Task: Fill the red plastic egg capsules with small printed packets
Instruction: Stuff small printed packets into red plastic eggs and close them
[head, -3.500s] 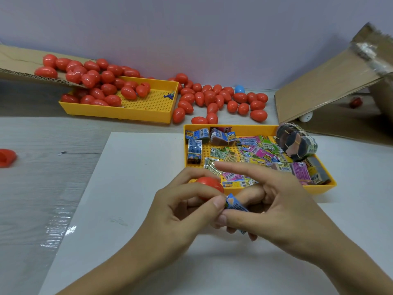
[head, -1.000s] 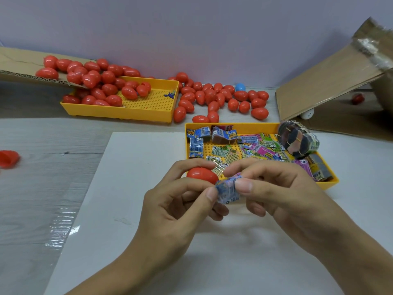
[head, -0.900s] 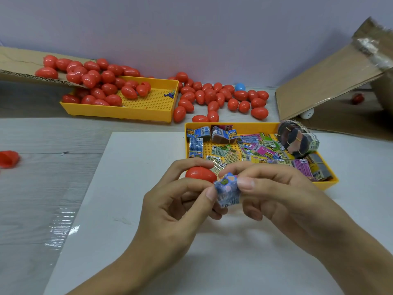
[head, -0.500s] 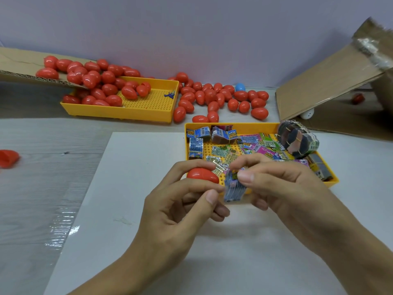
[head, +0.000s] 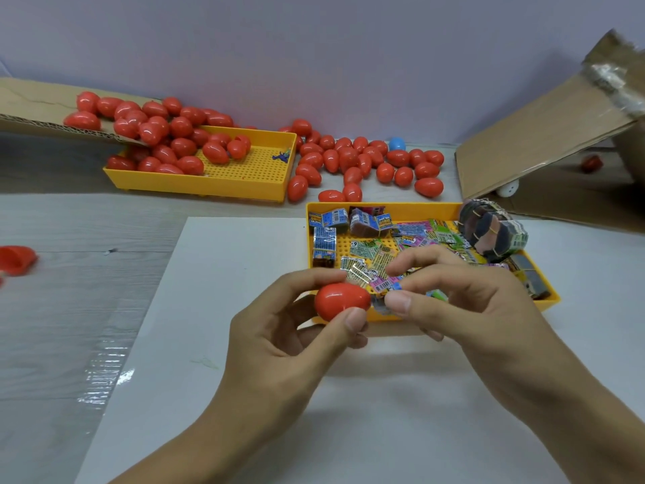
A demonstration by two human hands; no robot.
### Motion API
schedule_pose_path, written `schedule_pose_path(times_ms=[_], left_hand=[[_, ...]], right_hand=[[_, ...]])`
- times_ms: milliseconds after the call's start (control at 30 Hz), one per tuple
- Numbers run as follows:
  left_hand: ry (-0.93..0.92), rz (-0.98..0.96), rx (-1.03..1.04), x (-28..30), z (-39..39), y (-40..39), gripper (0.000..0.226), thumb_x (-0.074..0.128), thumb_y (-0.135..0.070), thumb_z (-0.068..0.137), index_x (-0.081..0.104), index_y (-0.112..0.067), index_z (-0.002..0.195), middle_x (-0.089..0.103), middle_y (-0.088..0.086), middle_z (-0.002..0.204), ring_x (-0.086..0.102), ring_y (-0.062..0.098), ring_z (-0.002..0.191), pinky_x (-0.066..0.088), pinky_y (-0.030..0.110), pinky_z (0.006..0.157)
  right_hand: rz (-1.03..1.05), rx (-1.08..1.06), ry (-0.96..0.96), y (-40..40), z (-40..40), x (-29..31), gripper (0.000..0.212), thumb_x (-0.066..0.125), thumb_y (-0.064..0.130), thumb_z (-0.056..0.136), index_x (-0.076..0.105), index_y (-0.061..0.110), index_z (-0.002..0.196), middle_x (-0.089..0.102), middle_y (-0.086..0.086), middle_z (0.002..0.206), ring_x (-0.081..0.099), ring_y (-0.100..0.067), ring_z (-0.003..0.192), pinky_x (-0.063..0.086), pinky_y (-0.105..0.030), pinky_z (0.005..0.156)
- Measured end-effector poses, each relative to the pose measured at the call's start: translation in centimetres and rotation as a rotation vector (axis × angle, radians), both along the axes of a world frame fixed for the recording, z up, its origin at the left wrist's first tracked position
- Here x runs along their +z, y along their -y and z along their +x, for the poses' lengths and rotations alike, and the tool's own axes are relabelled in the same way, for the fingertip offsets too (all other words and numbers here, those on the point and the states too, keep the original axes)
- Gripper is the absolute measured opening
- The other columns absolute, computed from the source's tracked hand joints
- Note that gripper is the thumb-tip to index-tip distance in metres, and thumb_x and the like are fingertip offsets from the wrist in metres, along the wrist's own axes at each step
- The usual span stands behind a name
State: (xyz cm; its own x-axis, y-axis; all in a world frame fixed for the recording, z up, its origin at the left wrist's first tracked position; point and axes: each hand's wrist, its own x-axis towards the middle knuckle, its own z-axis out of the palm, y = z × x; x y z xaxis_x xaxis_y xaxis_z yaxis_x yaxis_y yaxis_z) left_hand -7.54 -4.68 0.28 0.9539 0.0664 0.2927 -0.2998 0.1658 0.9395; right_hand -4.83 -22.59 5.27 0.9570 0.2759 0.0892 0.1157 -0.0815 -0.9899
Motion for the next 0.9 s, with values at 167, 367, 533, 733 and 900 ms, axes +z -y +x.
schedule_pose_path(times_ms=[167,367,533,733,900], left_hand=[[0.024,0.012,-0.029,-0.23,0.15,-0.14,0.035,0.076,-0.019,0.075,0.073,-0.017,0.109,0.064,0.003,0.112,0.071,0.027,0.098,0.059,0.029,0.076],[0.036,0.017,-0.055,-0.18,0.03,-0.08,0.037,0.07,-0.018,0.08,0.07,-0.019,0.116,0.064,0.006,0.113,0.07,0.03,0.101,0.06,0.035,0.079],[0.038,0.002,-0.048,-0.01,-0.06,-0.04,0.03,0.071,-0.018,0.08,0.071,-0.02,0.11,0.065,0.01,0.109,0.072,0.03,0.092,0.061,0.035,0.074],[0.046,-0.016,-0.03,0.02,0.01,-0.08,0.026,0.071,-0.019,0.081,0.071,-0.019,0.107,0.067,0.011,0.105,0.071,0.032,0.088,0.06,0.031,0.07],[0.043,-0.016,-0.042,-0.11,0.01,-0.13,0.027,0.072,-0.019,0.08,0.071,-0.018,0.107,0.065,0.016,0.108,0.071,0.033,0.093,0.06,0.035,0.073]], right_hand=[[-0.017,0.053,-0.056,-0.11,-0.02,-0.04,0.012,0.078,0.028,0.068,0.074,0.022,0.058,0.067,0.008,0.093,0.061,-0.006,0.079,0.044,-0.028,0.058],[0.087,0.018,-0.098,-0.34,0.0,-0.89,0.008,0.08,0.016,0.061,0.076,0.01,0.065,0.067,-0.001,0.097,0.059,-0.007,0.074,0.044,-0.012,0.054],[0.058,0.02,-0.146,-0.12,0.15,-0.59,0.013,0.076,0.023,0.064,0.079,0.013,0.07,0.068,0.008,0.094,0.053,-0.006,0.059,0.04,-0.021,0.052],[-0.01,-0.02,-0.036,-0.01,0.28,-0.58,0.015,0.079,0.027,0.061,0.079,0.014,0.069,0.069,0.008,0.087,0.058,-0.001,0.065,0.042,-0.01,0.053],[-0.026,-0.028,0.022,-0.01,0.35,-0.6,0.019,0.089,0.03,0.054,0.078,0.02,0.067,0.066,0.004,0.073,0.054,-0.01,0.065,0.038,-0.009,0.05]])
